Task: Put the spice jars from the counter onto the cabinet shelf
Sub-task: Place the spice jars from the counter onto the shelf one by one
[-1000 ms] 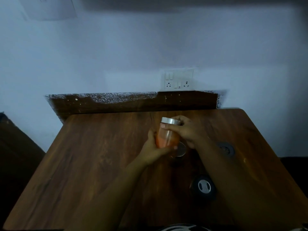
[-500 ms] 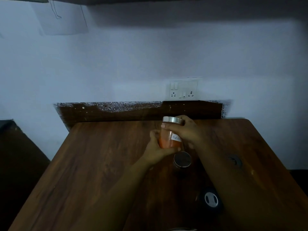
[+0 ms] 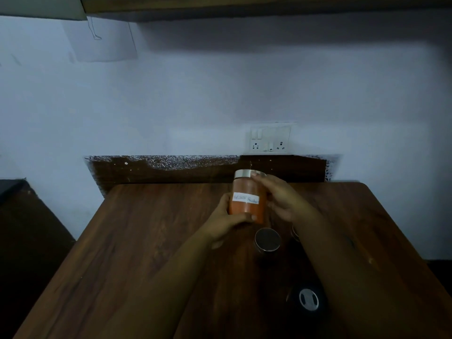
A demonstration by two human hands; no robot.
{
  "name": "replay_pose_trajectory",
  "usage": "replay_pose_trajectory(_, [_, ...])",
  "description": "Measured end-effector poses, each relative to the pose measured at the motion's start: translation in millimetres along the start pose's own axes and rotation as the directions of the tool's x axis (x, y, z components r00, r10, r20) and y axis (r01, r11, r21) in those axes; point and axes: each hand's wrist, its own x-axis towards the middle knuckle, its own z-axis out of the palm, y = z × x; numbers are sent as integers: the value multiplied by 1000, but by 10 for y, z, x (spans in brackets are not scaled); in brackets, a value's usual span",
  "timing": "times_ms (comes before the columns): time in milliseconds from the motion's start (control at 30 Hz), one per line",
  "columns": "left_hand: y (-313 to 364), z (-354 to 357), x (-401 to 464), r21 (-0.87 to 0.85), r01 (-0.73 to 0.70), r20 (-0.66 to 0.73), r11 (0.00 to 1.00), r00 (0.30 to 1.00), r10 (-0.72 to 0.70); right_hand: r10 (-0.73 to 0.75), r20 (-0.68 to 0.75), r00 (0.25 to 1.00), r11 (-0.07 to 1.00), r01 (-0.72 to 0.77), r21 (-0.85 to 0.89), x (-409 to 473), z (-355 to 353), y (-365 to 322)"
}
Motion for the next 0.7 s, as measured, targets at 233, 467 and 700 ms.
replay_pose_trajectory(233, [36,160,-92,-37,-32,-32,999,999,31,14,71,997,992,-23,121,-55,-86,4])
replay_pose_trajectory(467, [85,209,-129,-37,-54,-31,998,998,53,-10,43,999,993,5,121,-174,-107,-88])
replay_pose_trajectory(700, [297,233,-77,48,-232,-105,971,966,236,-80,188,979,993,94,-64,-238,7,-189])
